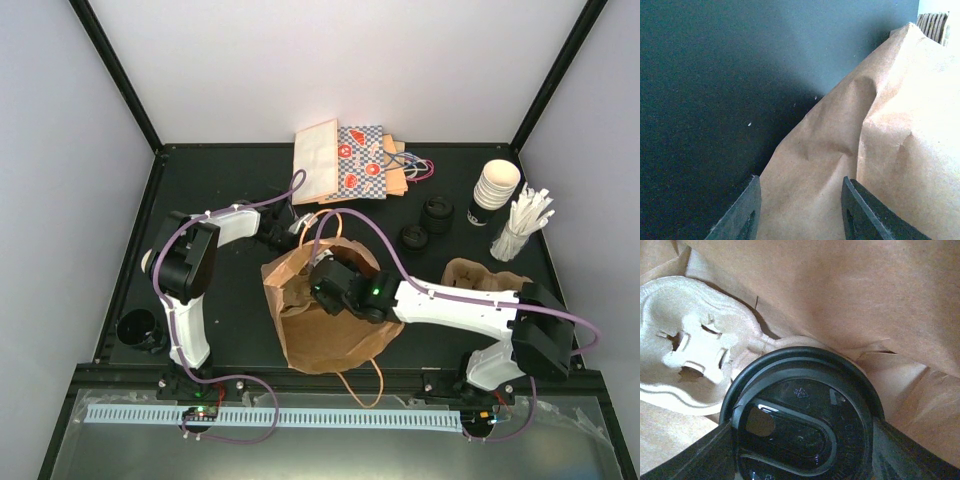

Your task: Pack the takeout coffee

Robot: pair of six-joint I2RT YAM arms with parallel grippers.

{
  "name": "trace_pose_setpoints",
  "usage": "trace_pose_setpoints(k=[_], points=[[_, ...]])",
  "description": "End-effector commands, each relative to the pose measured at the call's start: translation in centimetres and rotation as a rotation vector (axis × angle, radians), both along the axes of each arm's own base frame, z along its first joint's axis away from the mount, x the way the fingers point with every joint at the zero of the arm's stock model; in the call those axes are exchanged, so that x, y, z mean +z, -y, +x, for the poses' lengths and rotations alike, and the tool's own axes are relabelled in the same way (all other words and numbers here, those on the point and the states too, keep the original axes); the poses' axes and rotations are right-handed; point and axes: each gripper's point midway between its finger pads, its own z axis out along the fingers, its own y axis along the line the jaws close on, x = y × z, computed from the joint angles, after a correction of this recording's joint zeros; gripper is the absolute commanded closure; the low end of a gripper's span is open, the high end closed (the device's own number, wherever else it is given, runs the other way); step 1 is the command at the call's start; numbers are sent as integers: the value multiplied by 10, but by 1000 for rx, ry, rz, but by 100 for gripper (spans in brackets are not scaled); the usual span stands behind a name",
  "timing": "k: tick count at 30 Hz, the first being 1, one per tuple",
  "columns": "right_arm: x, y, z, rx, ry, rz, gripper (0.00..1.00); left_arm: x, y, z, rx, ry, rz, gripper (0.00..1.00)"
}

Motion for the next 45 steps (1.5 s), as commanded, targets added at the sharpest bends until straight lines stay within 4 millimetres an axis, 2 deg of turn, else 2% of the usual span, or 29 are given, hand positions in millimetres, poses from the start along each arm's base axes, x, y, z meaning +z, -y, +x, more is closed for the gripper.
trace_pose_setpoints(k=[1,7,14,21,24,25,28,32,33,35,36,41,45], points=[[-90,45,-49,14,-338,-255,47,24,12,-37,-77,-96,-84,54],[-96,54,-57,1,-386,-297,47,24,13,-36,-73,-96,-83,54],[-115,60,-71,-8,-469,-332,48,25,13,-35,-74,-94,-82,54],[-117,62,-73,-12,-483,-353,48,24,13,-36,-73,-96,-79,54],[-106,60,-64,-28,-435,-345,47,25,13,-35,-67,-91,-79,53],[-100,60,-59,-38,-410,-343,44,26,13,-33,-62,-87,-78,52],[-79,53,-43,-56,-336,-334,40,32,13,-26,-39,-73,-83,43],[-49,33,-31,-37,-301,-307,39,40,7,-13,-14,-48,-55,31],[-44,29,-30,-32,-301,-305,39,42,3,-8,-4,-39,-39,27],[-37,23,-30,-17,-318,-298,39,49,-7,3,22,-18,-25,8],[-35,22,-30,-12,-329,-299,39,54,-11,8,38,-3,-25,2],[-34,24,-30,-15,-390,-310,39,77,-51,39,164,80,42,1],[-23,25,-26,-23,-385,-307,33,99,-74,48,244,150,84,1]])
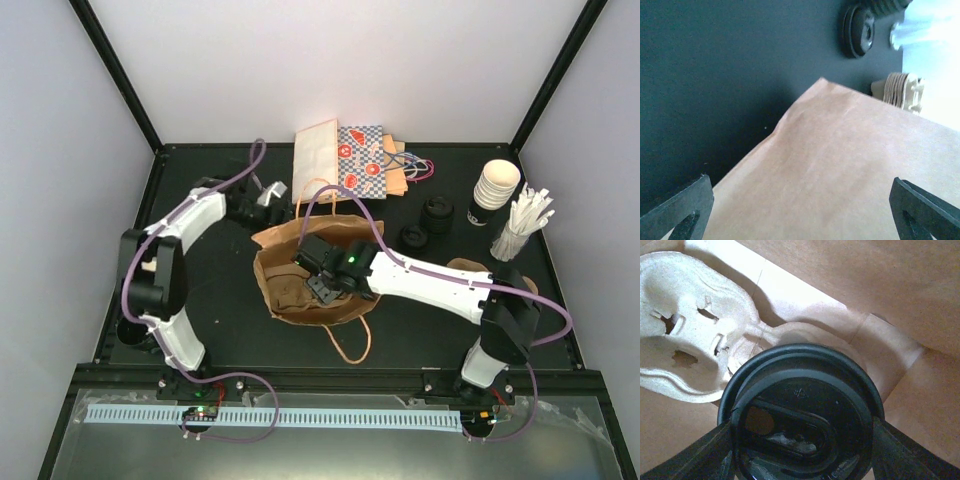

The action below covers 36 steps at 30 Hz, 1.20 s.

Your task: Pack the takeout coffee

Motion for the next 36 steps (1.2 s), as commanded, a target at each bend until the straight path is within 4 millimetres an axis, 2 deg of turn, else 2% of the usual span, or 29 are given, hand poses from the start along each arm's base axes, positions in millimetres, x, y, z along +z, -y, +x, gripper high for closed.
trace_pose_setpoints(k=[1,5,9,13,20,29,31,32,36], points=[[-26,31,-29,29,-171,-163,31,41,-22,7,71,94,40,1],[-8,23,-20,32,-132,-141,25,50,-24,-3,81,106,27,1],[11,17,-15,36,-111,-130,12,53,-30,-14,110,122,30,1],[22,15,-13,37,-97,-117,0,67,-41,-19,148,155,32,1],[50,13,-7,37,-48,-82,0,99,-55,-21,195,219,34,1],[85,7,-3,68,2,-22,0,135,-64,-39,201,314,71,1],[96,4,-1,73,18,-2,0,141,-70,-42,221,344,105,1],[102,3,-1,77,26,9,0,151,-73,-48,233,385,115,1],[135,-4,2,93,70,74,0,169,-89,-56,288,490,182,1]])
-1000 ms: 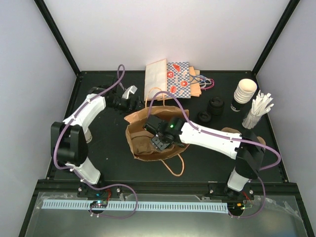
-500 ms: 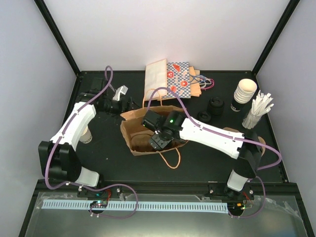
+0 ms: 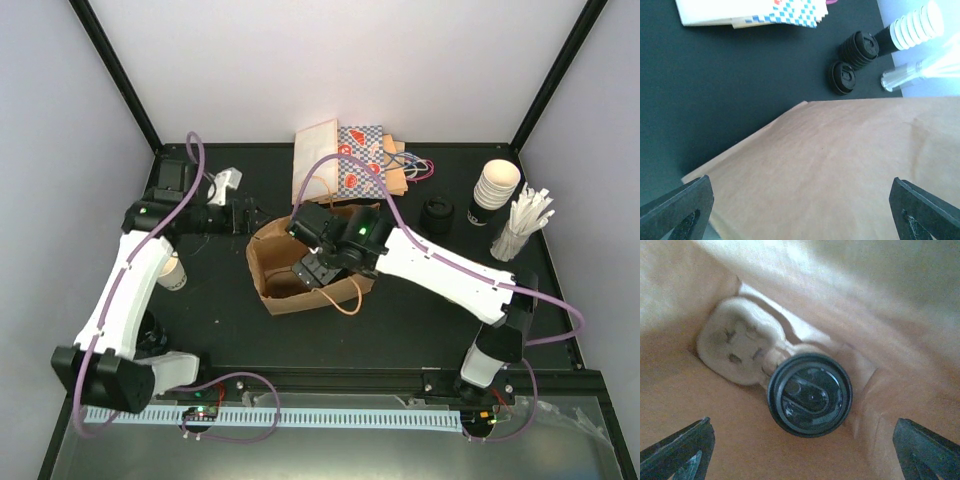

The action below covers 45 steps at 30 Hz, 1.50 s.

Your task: Pack the takeout coffee

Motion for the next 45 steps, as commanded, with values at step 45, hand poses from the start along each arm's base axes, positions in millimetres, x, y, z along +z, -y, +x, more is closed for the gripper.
trace_pose_setpoints(k=[45], points=[[-68,84,-69,-130,32,743,19,-93,-22,-162,193,65,-201,1]])
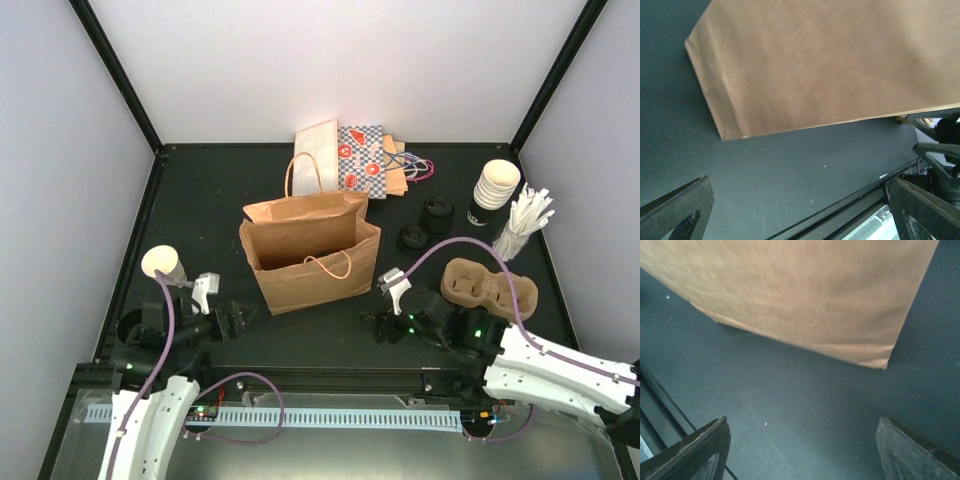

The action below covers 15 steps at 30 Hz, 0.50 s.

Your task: Pack the takeout coffee

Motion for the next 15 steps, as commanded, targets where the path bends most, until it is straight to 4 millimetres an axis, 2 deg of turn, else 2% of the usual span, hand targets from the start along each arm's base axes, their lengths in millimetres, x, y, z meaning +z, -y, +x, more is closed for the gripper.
trace_pose_setpoints(k=[1,5,8,12,15], points=[[-10,-28,-4,4,-66,220,23,-16,10,3,5,-47,-124,1],[-32,-43,-7,27,-154,285,47,-46,21,6,-33,-133,-197,2],[-37,-55,-3,43,-212,335,65,-61,29,7,-76,-184,-232,5],[-40,-69,7,46,-253,395,87,-72,33,12,-95,-215,-232,8],[-44,-71,19,2,-271,444,96,-76,36,18,-104,-223,-238,11]])
